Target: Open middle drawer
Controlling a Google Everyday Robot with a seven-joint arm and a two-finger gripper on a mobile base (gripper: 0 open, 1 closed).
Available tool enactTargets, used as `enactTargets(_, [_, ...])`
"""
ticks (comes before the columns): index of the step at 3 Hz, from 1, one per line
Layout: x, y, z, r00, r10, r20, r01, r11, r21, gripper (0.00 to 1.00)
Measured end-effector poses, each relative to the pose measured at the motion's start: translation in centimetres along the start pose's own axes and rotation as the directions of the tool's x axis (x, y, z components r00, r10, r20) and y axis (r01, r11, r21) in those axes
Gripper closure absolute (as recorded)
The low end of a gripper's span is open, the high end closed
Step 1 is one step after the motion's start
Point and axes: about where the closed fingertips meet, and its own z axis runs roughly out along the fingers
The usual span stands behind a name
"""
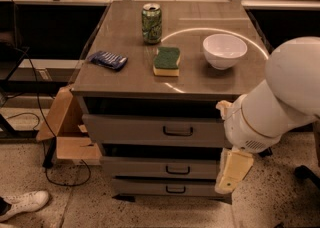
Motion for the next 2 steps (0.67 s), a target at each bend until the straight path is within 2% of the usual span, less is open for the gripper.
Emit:
enactTargets(1, [0.1, 0.2, 0.2, 1.000, 0.000, -0.002, 0.000, 1.0000, -0.003, 0.00])
enactTargets(2, [0.1, 2.1, 1.8, 1.000, 0.016, -0.001, -0.017, 0.9992, -0.036, 0.00])
